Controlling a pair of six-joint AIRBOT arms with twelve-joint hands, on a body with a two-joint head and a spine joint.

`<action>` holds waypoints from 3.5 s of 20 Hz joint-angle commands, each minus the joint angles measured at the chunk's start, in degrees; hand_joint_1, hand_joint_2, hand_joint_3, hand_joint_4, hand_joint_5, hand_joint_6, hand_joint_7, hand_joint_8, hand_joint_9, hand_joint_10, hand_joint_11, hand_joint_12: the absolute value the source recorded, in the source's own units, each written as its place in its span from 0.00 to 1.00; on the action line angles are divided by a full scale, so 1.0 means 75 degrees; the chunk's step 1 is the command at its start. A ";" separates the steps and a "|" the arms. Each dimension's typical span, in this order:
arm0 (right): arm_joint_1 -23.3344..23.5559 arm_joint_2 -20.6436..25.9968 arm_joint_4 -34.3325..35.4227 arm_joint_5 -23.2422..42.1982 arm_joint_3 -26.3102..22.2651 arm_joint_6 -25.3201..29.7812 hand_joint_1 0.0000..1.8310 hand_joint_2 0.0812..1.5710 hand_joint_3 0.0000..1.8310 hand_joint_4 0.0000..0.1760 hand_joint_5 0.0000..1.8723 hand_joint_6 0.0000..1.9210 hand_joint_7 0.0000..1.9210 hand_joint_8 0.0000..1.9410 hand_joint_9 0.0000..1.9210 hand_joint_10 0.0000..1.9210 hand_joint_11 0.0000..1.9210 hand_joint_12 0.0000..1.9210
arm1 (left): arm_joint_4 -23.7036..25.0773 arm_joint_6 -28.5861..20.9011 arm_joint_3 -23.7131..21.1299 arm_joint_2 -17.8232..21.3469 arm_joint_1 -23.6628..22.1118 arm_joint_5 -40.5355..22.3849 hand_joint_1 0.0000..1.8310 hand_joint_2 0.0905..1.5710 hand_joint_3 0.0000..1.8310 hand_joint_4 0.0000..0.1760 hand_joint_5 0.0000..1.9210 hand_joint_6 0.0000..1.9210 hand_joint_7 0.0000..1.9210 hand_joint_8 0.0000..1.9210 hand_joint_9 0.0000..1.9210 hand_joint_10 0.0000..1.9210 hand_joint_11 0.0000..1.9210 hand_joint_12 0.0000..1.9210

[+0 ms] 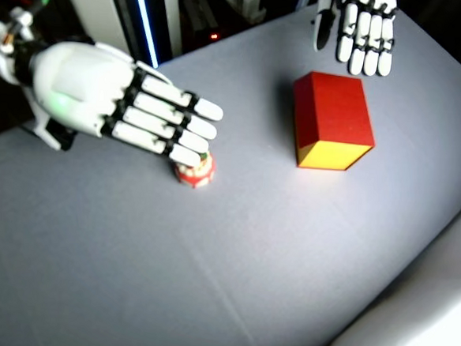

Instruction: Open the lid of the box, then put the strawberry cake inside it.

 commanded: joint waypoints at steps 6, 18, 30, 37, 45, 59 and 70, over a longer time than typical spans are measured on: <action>-0.0074 -0.0040 0.0124 0.0982 0.0019 0.0018 0.24 0.80 0.01 0.00 0.00 0.00 0.00 0.00 0.00 0.00 0.00 0.00 | -0.0104 -0.0033 0.0275 -0.0361 -0.0206 -0.0381 0.46 0.68 0.00 0.85 0.00 0.00 0.00 0.00 0.00 0.00 0.00 0.00; -0.0259 -0.0087 0.0212 0.1121 0.0045 0.0212 0.26 0.80 0.00 0.00 0.00 0.00 0.00 0.00 0.00 0.00 0.00 0.00 | -0.0720 0.0158 0.1007 -0.1325 -0.0714 0.0223 0.45 0.72 0.02 0.91 0.00 0.00 0.00 0.00 0.00 0.00 0.00 0.00; -0.0371 -0.0118 0.0266 0.1184 0.0046 0.0284 0.23 0.81 0.00 0.00 0.00 0.00 0.00 0.00 0.00 0.00 0.00 0.00 | -0.1304 0.0223 0.1013 -0.1236 -0.0775 -0.1019 0.41 0.77 0.01 0.99 0.00 0.00 0.00 0.00 0.00 0.00 0.00 0.00; -0.0493 -0.0130 0.0411 0.1297 0.0050 0.0300 0.27 0.80 0.00 0.00 0.00 0.00 0.00 0.00 0.00 0.00 0.00 0.00 | -0.2086 0.0344 0.1072 -0.0986 -0.0819 -0.1813 0.34 0.84 0.01 0.74 0.00 0.00 0.00 0.00 0.00 0.00 0.00 0.00; -0.0589 -0.0158 0.0484 0.1343 0.0057 0.0322 0.31 0.81 0.00 0.00 0.00 0.00 0.00 0.00 0.00 0.00 0.00 0.00 | -0.3501 0.0333 0.1456 -0.0971 -0.0851 -0.2111 0.12 0.90 0.01 0.79 0.00 0.00 0.00 0.00 0.00 0.00 0.00 0.00; -0.0560 -0.0324 0.0362 0.1258 0.0221 0.0561 0.34 0.80 0.00 0.00 0.00 0.00 0.00 0.00 0.00 0.00 0.00 0.00 | -0.4099 0.0339 0.1761 -0.0701 -0.0672 -0.1037 0.38 0.88 0.00 0.82 0.00 0.00 0.00 0.00 0.00 0.00 0.00 0.00; 0.0692 -0.1173 0.0011 -0.0968 0.1138 0.0570 0.44 0.68 0.02 0.00 0.00 0.00 0.00 0.00 0.02 0.01 0.00 0.37 | -0.1216 0.0344 0.0190 0.0267 0.0389 -0.1549 0.41 0.87 0.00 0.35 0.02 0.00 0.00 0.00 0.00 0.00 0.00 0.02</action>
